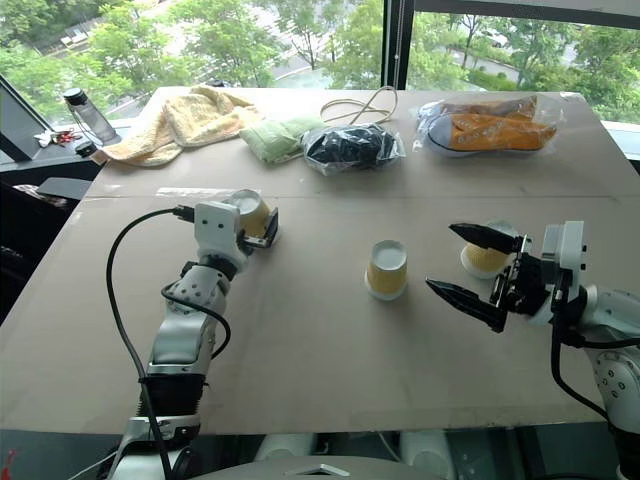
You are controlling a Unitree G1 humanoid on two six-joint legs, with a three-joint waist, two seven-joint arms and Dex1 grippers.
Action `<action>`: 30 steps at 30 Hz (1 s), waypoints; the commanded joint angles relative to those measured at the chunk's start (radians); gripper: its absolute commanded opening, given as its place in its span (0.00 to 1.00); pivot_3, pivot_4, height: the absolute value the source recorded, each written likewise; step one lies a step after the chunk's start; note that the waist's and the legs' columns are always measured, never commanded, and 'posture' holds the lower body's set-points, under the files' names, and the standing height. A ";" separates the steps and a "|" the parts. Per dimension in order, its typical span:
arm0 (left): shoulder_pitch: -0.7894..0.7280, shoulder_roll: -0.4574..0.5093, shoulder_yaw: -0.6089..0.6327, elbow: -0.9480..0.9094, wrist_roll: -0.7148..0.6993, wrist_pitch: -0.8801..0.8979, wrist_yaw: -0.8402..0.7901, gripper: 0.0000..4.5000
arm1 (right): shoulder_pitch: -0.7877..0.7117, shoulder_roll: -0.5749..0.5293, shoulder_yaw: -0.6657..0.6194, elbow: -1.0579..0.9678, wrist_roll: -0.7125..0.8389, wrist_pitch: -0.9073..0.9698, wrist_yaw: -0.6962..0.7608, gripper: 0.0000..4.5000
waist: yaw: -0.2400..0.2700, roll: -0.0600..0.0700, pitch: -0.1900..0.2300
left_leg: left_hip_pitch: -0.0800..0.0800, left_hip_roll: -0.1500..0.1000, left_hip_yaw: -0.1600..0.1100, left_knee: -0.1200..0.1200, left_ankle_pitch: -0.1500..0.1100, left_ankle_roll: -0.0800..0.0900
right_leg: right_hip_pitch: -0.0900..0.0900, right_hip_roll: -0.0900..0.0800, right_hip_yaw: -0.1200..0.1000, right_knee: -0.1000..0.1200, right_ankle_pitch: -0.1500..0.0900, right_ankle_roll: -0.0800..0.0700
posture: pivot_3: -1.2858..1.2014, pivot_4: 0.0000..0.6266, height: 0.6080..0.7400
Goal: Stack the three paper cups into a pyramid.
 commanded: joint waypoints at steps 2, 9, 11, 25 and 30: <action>0.012 0.010 -0.003 -0.043 -0.003 -0.046 -0.011 0.99 | -0.014 -0.001 -0.009 -0.040 0.023 0.009 -0.013 1.00 | 0.000 0.000 0.000 | 0.000 0.000 0.000 0.000 0.000 0.000 | 0.000 0.000 0.000 0.000 0.000 0.000 | 0.52 0.24 1.00; 0.022 0.002 0.000 -0.050 -0.043 -0.049 -0.048 0.94 | -0.015 -0.001 -0.006 -0.044 0.027 0.019 -0.020 1.00 | 0.000 0.000 0.000 | 0.000 0.000 -0.001 0.000 0.000 0.000 | 0.000 0.000 0.000 0.000 0.000 0.000 | 0.52 0.24 1.00; 0.021 -0.003 0.003 -0.051 -0.047 -0.050 -0.044 0.82 | -0.015 0.000 -0.005 -0.042 0.025 0.020 -0.019 1.00 | 0.000 0.000 0.000 | -0.001 0.000 -0.001 0.000 0.000 0.000 | 0.000 0.000 0.000 0.000 0.000 0.000 | 0.52 0.24 1.00; 0.043 -0.006 -0.105 -0.115 -0.151 -0.087 -0.240 0.56 | 0.001 0.006 -0.007 -0.043 0.015 0.015 -0.018 1.00 | 0.001 0.000 0.000 | -0.002 0.000 -0.002 0.001 0.000 0.000 | 0.000 -0.001 -0.001 -0.001 0.000 0.000 | 0.52 0.24 1.00; 0.056 0.025 -0.240 -0.186 -0.233 -0.027 -0.440 0.56 | 0.019 0.002 -0.017 -0.049 0.010 0.013 -0.022 1.00 | 0.000 0.000 0.000 | -0.002 -0.001 -0.002 0.001 0.000 0.000 | 0.000 -0.001 -0.001 -0.001 0.000 0.000 | 0.52 0.24 1.00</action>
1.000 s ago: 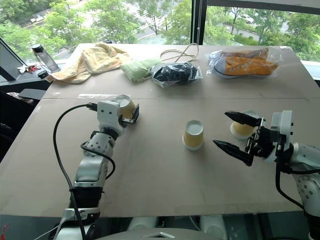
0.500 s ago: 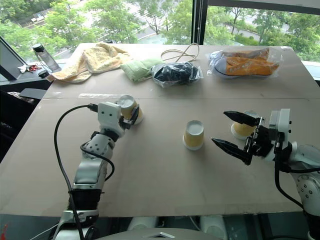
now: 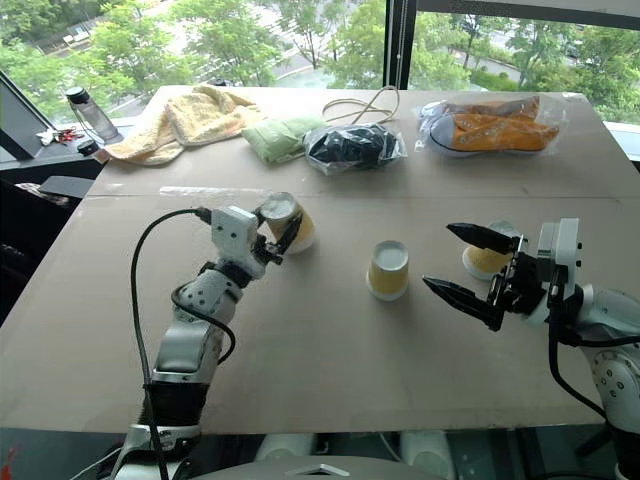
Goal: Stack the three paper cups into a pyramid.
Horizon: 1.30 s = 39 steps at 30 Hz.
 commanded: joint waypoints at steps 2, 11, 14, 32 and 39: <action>-0.008 0.030 -0.078 -0.081 -0.063 0.039 -0.135 0.56 | 0.009 0.000 -0.023 -0.045 0.002 -0.015 -0.009 1.00 | -0.002 0.001 0.000 | 0.000 0.000 0.000 0.000 0.000 0.000 | 0.000 0.000 0.000 0.000 0.000 0.000 | 0.52 0.24 1.00; -0.040 0.057 -0.093 -0.040 -0.038 0.050 -0.178 0.56 | 0.038 0.008 -0.035 -0.039 -0.014 -0.039 -0.004 1.00 | 0.000 0.002 0.001 | 0.000 0.001 -0.002 0.000 0.000 0.000 | 0.000 0.003 0.000 0.001 0.000 0.000 | 0.52 0.24 1.00; -0.046 0.059 -0.097 -0.028 -0.035 0.046 -0.187 0.56 | 0.048 0.012 -0.035 -0.037 -0.020 -0.050 -0.001 1.00 | -0.001 0.002 0.001 | 0.000 0.000 -0.002 0.000 0.000 0.000 | 0.000 0.003 0.000 0.001 0.000 0.000 | 0.52 0.24 1.00; -0.030 0.069 -0.170 0.000 0.002 0.022 -0.266 0.56 | 0.103 0.011 -0.056 -0.007 -0.032 -0.107 0.036 1.00 | -0.001 0.002 0.000 | 0.000 0.000 -0.002 0.000 0.000 0.000 | 0.000 0.003 0.000 0.001 0.000 0.000 | 0.52 0.24 1.00; -0.036 0.069 -0.179 0.007 0.013 0.027 -0.269 0.56 | 0.104 0.010 -0.050 -0.024 -0.034 -0.104 0.015 1.00 | 0.000 0.003 0.000 | 0.001 0.000 -0.002 0.000 0.000 0.000 | 0.000 0.003 0.000 0.001 0.000 0.000 | 0.52 0.24 1.00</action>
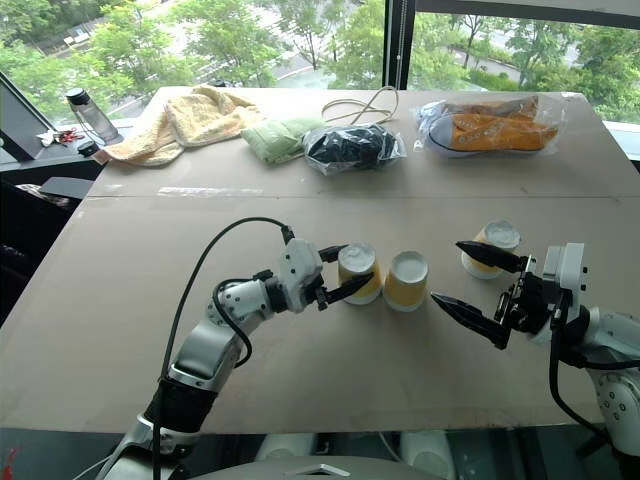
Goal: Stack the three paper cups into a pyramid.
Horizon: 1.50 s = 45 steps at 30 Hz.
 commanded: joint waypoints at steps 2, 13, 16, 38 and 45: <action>0.003 0.006 -0.028 0.010 0.011 0.004 -0.018 0.79 | -0.007 -0.005 -0.034 -0.037 -0.001 -0.015 -0.014 1.00 | 0.000 0.000 0.000 | 0.000 0.000 0.000 0.000 0.000 0.000 | 0.000 0.000 0.000 0.000 0.000 0.000 | 0.52 0.24 1.00; 0.009 0.002 0.020 -0.036 -0.052 -0.046 -0.037 0.99 | -0.009 -0.010 -0.033 -0.044 0.009 -0.002 -0.020 1.00 | -0.001 0.000 0.000 | 0.000 0.000 0.000 0.000 0.000 0.000 | 0.000 0.000 0.000 0.000 0.000 0.000 | 0.52 0.24 1.00; 0.002 0.024 0.055 -0.095 -0.104 -0.028 -0.061 0.99 | -0.004 -0.016 -0.040 -0.038 0.012 -0.001 -0.012 1.00 | -0.001 0.000 0.000 | 0.000 0.001 0.000 0.000 0.000 0.000 | 0.000 0.000 0.000 0.000 0.000 0.000 | 0.52 0.24 1.00; -0.185 0.673 0.449 -0.345 -0.665 0.610 -0.302 0.99 | -0.139 0.069 -0.060 0.265 -0.359 -0.051 -0.402 1.00 | -0.003 0.003 0.003 | 0.001 0.000 0.002 -0.001 0.000 -0.001 | -0.001 0.004 0.003 0.000 0.000 0.000 | 0.52 0.24 1.00; -0.188 0.765 0.453 -0.338 -0.668 0.614 -0.422 0.99 | -0.185 0.093 -0.020 0.335 -0.358 -0.043 -0.372 1.00 | -0.008 0.005 0.004 | 0.001 0.000 0.003 -0.001 0.000 -0.001 | -0.003 0.004 0.004 0.001 0.000 0.000 | 0.52 0.24 1.00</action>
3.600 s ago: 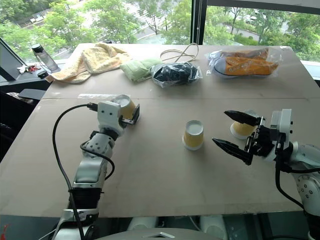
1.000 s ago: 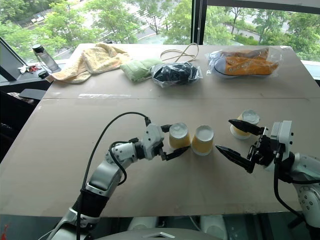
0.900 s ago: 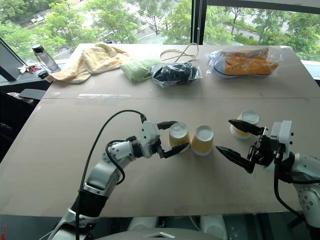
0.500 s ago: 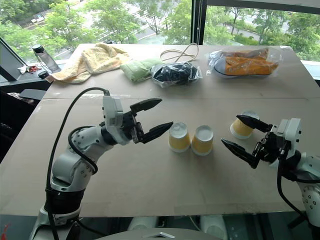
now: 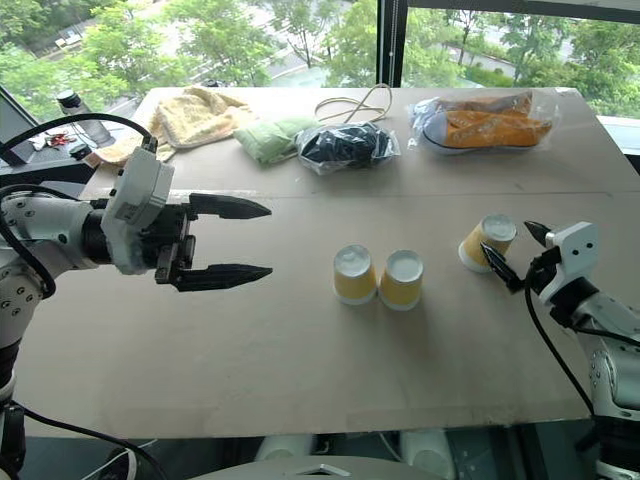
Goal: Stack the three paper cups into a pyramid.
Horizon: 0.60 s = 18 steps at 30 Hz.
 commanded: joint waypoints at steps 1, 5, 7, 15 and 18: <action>-0.024 0.023 0.020 -0.004 -0.012 -0.010 -0.041 0.99 | -0.028 0.000 0.001 0.020 0.007 -0.010 0.021 1.00 | 0.001 0.000 0.000 | 0.000 0.000 0.001 0.000 0.000 0.000 | 0.000 0.000 0.000 0.000 0.000 0.000 | 0.52 0.24 1.00; -0.035 0.023 0.013 0.005 0.005 -0.016 -0.061 0.99 | -0.068 0.018 0.005 0.076 0.008 -0.019 0.014 1.00 | 0.003 0.000 0.000 | 0.000 0.000 0.001 0.000 0.000 0.000 | 0.000 0.000 0.001 0.000 0.000 0.000 | 0.52 0.24 1.00; -0.037 0.021 0.016 0.005 0.005 -0.014 -0.064 0.99 | -0.087 0.033 -0.001 0.095 0.027 -0.013 0.014 1.00 | 0.003 0.000 0.000 | 0.000 0.000 0.001 0.000 0.000 0.000 | 0.000 0.000 0.001 0.000 0.000 0.000 | 0.52 0.24 1.00; -0.016 0.029 0.035 0.003 0.016 -0.015 -0.070 1.00 | -0.125 0.051 -0.006 0.151 0.062 -0.027 0.046 0.71 | 0.003 0.000 0.000 | 0.000 0.000 0.001 0.000 0.000 0.000 | 0.000 0.000 0.001 0.000 0.000 0.000 | 0.52 0.24 1.00; -0.004 0.036 0.044 0.005 0.012 -0.015 -0.080 1.00 | -0.138 0.056 -0.003 0.161 0.057 -0.041 0.046 0.44 | 0.002 0.000 0.000 | 0.000 0.000 0.002 0.000 0.000 0.000 | -0.001 0.000 0.001 0.000 0.000 0.000 | 0.52 0.24 1.00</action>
